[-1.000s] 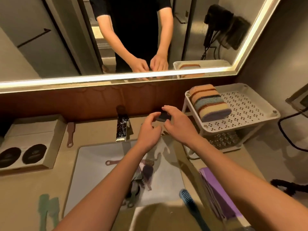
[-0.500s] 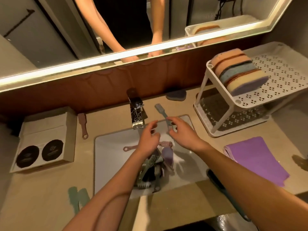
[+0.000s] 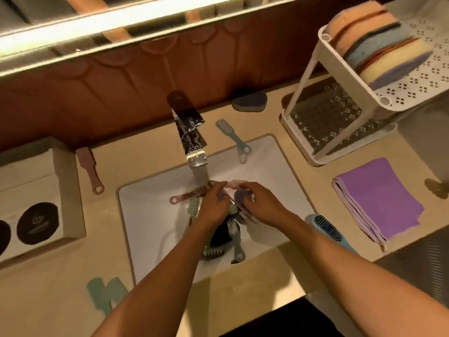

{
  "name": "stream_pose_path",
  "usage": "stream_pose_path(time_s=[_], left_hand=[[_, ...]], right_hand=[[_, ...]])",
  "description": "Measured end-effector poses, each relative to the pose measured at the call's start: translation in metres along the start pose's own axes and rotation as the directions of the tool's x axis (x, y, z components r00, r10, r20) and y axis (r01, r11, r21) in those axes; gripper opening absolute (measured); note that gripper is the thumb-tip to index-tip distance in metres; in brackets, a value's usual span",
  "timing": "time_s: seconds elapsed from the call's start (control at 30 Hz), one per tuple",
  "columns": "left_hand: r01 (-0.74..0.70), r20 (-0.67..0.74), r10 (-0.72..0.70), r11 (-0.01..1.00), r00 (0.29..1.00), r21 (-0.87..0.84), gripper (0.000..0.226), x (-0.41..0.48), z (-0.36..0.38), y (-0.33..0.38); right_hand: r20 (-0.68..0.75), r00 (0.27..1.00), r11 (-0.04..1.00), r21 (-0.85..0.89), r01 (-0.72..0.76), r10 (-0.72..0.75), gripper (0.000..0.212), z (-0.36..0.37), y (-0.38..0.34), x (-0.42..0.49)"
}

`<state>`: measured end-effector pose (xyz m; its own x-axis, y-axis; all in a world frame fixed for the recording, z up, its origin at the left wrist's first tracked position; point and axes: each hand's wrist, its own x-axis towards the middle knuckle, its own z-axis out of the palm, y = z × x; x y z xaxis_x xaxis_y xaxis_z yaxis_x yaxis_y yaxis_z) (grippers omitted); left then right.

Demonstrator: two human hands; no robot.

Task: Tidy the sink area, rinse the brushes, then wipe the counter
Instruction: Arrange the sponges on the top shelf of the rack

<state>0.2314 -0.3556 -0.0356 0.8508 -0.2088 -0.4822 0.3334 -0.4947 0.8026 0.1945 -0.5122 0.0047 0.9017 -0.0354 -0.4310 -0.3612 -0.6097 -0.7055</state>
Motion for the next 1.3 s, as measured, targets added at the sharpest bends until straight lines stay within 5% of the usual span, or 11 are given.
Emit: stream_pose_path(time_s=[0.23,0.33,0.47,0.57,0.77,0.87,0.97,1.07,1.17,1.3], left_hand=[[0.052,0.029,-0.058,0.985,0.998,0.167,0.027,0.032,-0.004,-0.036],[0.186,0.027,-0.194,0.964,0.981,0.191,0.032,0.04,-0.001,-0.042],[0.222,0.023,-0.237,0.938,0.971,0.265,0.04,0.055,0.002,-0.049],[0.081,0.068,-0.12,0.905,0.99,0.419,0.035,0.064,0.01,-0.055],[0.172,-0.024,-0.175,0.917,0.984,0.36,0.039,0.082,0.014,-0.051],[0.092,-0.004,-0.099,0.909,0.995,0.406,0.048,0.08,0.009,-0.043],[0.17,0.004,-0.184,0.915,0.983,0.365,0.054,0.082,0.01,-0.05],[0.283,0.081,-0.327,0.899,0.942,0.333,0.024,0.076,0.009,-0.052],[0.257,0.079,-0.34,0.825,0.937,0.503,0.044,0.065,0.009,-0.046],[0.273,0.107,-0.324,0.902,0.94,0.334,0.037,0.055,0.011,-0.041]], right_hand=[[-0.026,1.0,1.0,-0.014,-0.013,0.012,0.019,0.025,0.022,0.011],[-0.052,0.997,0.997,-0.056,0.049,-0.052,0.008,0.046,0.037,0.028],[-0.125,0.988,0.994,-0.073,0.079,-0.088,0.012,0.06,0.047,0.043],[-0.098,0.994,0.99,-0.137,0.039,-0.052,0.017,0.072,0.064,0.053],[-0.254,0.964,0.995,-0.033,-0.089,0.078,0.032,0.063,0.05,0.053],[-0.276,0.944,0.982,-0.003,-0.187,0.179,0.044,0.068,0.053,0.057],[-0.218,0.92,0.945,0.051,-0.323,0.326,0.047,0.071,0.058,0.059],[-0.09,0.902,0.904,-0.033,-0.426,0.421,0.067,0.07,0.065,0.057],[-0.077,0.902,0.903,-0.039,-0.428,0.424,0.054,0.069,0.065,0.052],[-0.022,0.929,0.915,0.185,-0.359,0.369,0.028,0.07,0.061,0.04]])
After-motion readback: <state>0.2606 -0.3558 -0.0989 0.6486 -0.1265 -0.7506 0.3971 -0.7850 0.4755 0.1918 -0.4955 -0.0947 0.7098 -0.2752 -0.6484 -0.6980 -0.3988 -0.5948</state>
